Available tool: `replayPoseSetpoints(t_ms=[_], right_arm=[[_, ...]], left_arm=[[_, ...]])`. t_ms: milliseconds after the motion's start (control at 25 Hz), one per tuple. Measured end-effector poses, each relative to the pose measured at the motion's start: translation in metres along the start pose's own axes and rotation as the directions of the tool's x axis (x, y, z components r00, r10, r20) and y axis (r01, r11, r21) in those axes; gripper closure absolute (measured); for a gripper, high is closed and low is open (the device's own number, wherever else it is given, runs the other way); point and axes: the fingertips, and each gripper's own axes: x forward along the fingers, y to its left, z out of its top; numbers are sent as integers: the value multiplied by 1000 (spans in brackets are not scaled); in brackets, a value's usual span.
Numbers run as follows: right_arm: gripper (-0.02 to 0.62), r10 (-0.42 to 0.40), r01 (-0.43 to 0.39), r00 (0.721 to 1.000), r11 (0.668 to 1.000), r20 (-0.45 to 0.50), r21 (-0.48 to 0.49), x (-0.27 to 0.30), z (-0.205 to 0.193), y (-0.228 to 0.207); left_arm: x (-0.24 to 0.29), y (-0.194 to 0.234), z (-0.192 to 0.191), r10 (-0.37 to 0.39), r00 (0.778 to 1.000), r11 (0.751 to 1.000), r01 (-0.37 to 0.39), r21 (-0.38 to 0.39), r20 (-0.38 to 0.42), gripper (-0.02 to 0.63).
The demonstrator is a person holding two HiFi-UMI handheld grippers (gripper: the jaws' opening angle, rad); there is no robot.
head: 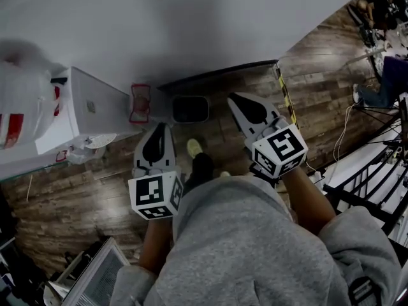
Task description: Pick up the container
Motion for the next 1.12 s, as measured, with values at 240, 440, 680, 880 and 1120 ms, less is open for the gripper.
replayPoseSetpoints(t_ms=[240, 440, 680, 880, 1120], right_arm=[[563, -11, 10, 1000, 1000, -12, -23, 36, 10, -4], [561, -26, 25, 999, 998, -30, -57, 60, 14, -10], [561, -11, 5, 998, 996, -63, -92, 80, 14, -11], [561, 27, -39, 995, 992, -95, -123, 101, 13, -15], [561, 100, -117, 982, 988, -163, -102, 130, -13, -22]], left_arm=[[21, 30, 6, -11, 1000, 1000, 11, -14, -14, 586], [36, 53, 4, -9, 1000, 1000, 8, -30, -20, 586], [45, 76, -7, 17, 999, 998, -20, -56, -50, 586], [57, 91, -26, 45, 995, 994, -53, -92, -91, 586], [69, 102, -55, 97, 980, 985, -119, -123, -174, 586]])
